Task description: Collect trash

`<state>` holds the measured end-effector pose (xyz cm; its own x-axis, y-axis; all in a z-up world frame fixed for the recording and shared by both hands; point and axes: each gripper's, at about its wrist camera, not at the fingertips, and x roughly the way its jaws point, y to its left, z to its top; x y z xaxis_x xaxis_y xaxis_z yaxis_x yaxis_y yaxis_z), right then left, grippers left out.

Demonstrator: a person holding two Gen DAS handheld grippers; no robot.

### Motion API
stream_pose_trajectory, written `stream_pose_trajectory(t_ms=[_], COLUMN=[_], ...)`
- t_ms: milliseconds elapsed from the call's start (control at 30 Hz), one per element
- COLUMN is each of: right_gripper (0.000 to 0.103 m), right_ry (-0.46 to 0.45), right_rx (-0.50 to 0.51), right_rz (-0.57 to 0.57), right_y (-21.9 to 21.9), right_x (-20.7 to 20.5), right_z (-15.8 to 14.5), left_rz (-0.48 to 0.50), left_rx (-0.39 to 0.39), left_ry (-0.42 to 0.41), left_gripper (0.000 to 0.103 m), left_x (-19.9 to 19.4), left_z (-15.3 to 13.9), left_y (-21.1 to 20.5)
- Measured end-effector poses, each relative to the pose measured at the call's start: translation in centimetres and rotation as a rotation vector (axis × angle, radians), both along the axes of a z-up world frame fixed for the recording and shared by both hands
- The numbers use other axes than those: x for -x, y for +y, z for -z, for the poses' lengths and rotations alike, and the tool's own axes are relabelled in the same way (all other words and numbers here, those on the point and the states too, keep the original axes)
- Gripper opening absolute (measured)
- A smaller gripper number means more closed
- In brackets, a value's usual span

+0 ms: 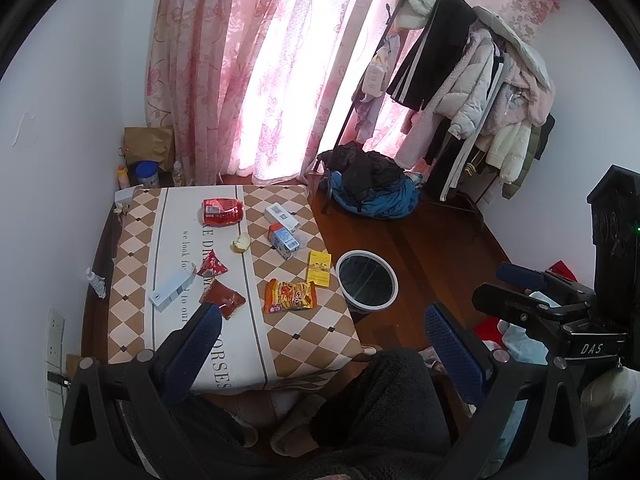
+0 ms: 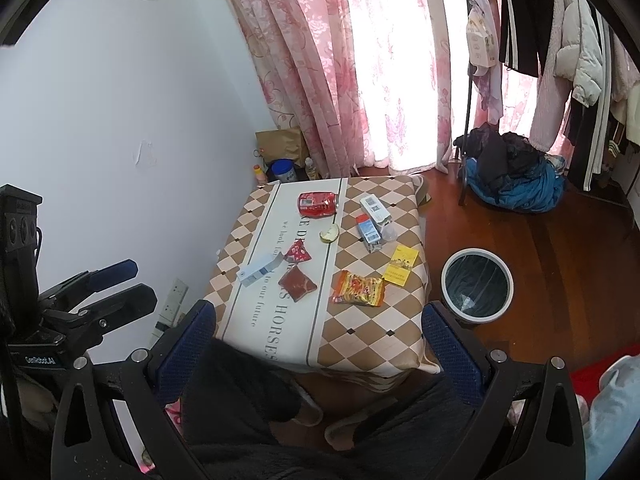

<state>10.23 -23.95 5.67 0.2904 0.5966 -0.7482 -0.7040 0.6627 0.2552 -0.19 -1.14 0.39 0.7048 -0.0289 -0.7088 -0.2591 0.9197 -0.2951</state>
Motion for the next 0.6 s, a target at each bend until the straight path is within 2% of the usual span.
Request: stream_pose_trajectory(t_ms=[600], right_gripper=[0.103], right_ry=[-0.004], right_rx=[0.0], right_rz=[-0.004], right_y=[-0.12], right_x=[-0.4], right_z=[-0.42], left_rz=[-0.002], left_rx=[-0.001], left_ry=[-0.001], left_gripper=[0.103], left_x=[0.01], left_z=[-0.01], left_y=[-0.17])
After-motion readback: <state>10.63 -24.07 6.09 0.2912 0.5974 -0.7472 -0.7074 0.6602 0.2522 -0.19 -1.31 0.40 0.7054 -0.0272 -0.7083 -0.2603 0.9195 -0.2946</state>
